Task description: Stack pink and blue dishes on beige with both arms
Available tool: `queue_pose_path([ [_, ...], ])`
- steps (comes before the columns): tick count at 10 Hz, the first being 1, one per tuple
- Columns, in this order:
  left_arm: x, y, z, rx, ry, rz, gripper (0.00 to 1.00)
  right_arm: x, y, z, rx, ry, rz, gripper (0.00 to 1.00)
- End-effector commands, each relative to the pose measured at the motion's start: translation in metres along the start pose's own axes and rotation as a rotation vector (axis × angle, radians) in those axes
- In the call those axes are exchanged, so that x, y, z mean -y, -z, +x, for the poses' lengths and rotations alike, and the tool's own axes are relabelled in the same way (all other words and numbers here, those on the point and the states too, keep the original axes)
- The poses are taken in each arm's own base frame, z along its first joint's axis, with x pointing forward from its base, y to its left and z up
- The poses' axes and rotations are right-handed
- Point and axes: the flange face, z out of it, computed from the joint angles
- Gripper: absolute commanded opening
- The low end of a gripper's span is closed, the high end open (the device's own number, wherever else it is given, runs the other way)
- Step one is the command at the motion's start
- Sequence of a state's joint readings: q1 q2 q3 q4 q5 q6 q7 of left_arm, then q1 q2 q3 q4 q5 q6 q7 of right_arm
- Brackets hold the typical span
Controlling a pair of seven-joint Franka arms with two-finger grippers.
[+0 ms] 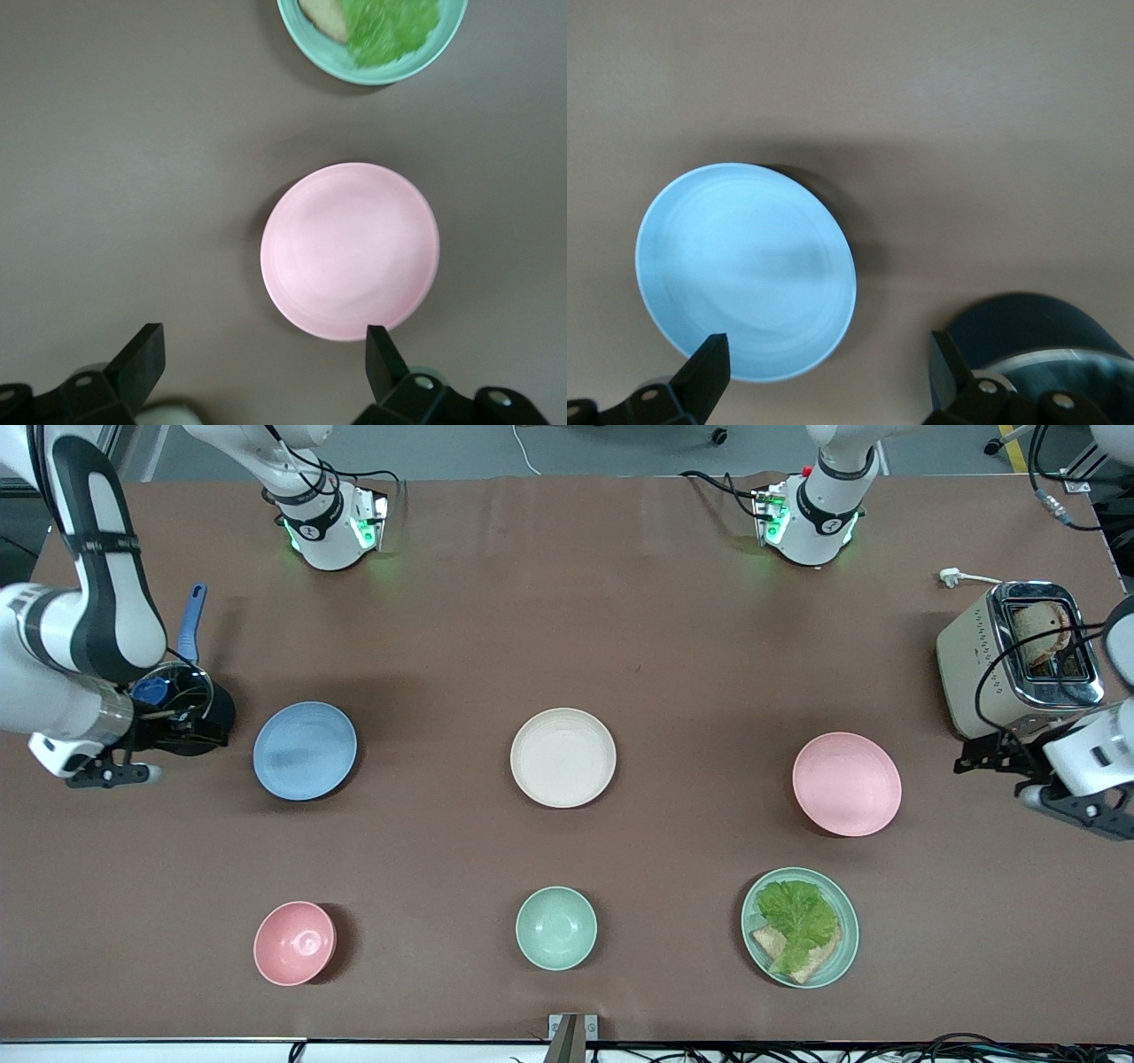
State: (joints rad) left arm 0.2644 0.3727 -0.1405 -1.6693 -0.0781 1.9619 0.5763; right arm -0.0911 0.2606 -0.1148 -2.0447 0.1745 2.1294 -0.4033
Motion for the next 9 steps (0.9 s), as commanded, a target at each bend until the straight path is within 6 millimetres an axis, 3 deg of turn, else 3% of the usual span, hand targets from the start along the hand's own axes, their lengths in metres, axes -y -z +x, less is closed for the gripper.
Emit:
queue_pose_path([
  [1, 0.023, -0.079, -0.009, 0.014, -0.035, -0.075, 1.0, -0.039, -0.054, -0.005, -0.005, 0.061, 0.109, 1.0],
  [3, 0.032, -0.123, -0.007, 0.02, -0.101, -0.092, 0.82, -0.048, -0.086, -0.012, -0.047, 0.082, 0.171, 1.0],
  [5, 0.03, -0.156, -0.004, 0.045, -0.109, -0.116, 0.65, -0.041, -0.103, -0.017, -0.078, 0.034, 0.193, 0.92],
  [7, 0.032, -0.183, -0.001, 0.034, -0.107, -0.109, 0.58, -0.038, -0.113, -0.021, -0.068, 0.02, 0.211, 0.71],
  [9, 0.032, -0.192, -0.001, 0.04, -0.104, -0.114, 0.52, -0.038, -0.121, -0.023, -0.052, 0.018, 0.216, 0.56],
])
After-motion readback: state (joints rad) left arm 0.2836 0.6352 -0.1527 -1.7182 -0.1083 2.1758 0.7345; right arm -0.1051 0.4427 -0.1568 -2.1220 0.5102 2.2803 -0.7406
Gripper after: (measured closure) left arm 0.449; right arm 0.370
